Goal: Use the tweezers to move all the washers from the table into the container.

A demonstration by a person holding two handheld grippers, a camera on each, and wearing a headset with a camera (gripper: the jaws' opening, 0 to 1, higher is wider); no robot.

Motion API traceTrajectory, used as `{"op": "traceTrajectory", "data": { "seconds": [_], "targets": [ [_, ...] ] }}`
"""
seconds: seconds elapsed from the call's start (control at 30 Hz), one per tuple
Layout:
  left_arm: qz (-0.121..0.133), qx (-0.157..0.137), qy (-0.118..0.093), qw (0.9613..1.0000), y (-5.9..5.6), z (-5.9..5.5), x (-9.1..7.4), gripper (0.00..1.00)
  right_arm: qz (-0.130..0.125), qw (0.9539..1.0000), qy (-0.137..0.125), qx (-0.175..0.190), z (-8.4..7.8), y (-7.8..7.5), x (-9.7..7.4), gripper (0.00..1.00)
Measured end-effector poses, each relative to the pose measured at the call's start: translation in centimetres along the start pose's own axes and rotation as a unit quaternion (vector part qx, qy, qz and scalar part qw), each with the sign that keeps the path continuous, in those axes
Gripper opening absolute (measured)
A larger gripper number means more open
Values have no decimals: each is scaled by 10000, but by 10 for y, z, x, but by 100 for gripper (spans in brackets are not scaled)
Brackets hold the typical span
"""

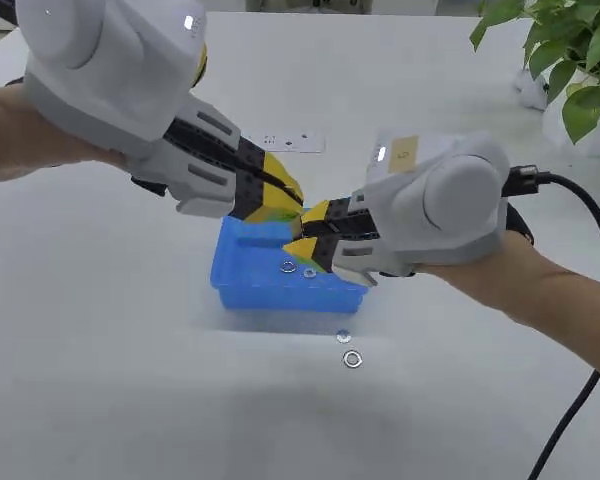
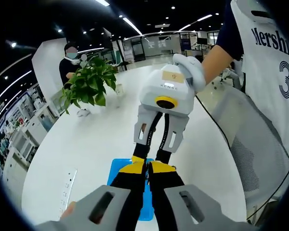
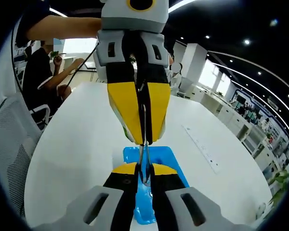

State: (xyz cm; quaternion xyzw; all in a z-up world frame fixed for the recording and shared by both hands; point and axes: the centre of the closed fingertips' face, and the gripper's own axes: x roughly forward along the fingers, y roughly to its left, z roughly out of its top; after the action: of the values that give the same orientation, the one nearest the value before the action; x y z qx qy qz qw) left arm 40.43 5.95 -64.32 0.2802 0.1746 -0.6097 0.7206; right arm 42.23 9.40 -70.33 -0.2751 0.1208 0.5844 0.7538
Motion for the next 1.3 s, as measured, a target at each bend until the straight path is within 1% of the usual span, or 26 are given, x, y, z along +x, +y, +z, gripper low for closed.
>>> {"op": "traceTrajectory", "data": {
  "seconds": [0.1,0.17,0.33,0.4,0.47,0.7,0.77,0.8,0.87,1.2,1.3],
  "targets": [
    [-15,-59,19,10000,5,-7,5,6,19,10000,11,37,-5,-3,6,11],
    [-13,-93,67,9999,8,-13,9,6,17,9999,29,98,-11,-5,11,11],
    [-84,-197,123,9997,14,-26,20,6,68,9997,83,205,-25,-9,21,11],
    [-131,-258,136,9995,15,-31,25,6,107,9995,97,278,-31,-9,25,11],
    [-186,-297,192,9992,15,-38,29,6,146,9993,133,314,-36,-8,29,11],
    [-256,-454,223,9984,18,-52,38,6,245,9985,189,458,-51,-7,41,11],
    [-273,-509,224,9981,19,-55,40,6,275,9982,206,498,-53,-7,43,11],
    [-257,-536,179,9981,21,-55,40,6,255,9980,203,545,-54,-9,43,11],
    [-245,-565,184,9979,23,-56,42,7,255,9978,206,574,-55,-11,44,11],
    [-253,-557,199,9979,26,-56,46,6,237,9969,257,709,-57,-12,43,12],
    [-245,-547,206,9980,26,-56,46,6,231,9971,265,679,-57,-12,42,12]
  ]
}}
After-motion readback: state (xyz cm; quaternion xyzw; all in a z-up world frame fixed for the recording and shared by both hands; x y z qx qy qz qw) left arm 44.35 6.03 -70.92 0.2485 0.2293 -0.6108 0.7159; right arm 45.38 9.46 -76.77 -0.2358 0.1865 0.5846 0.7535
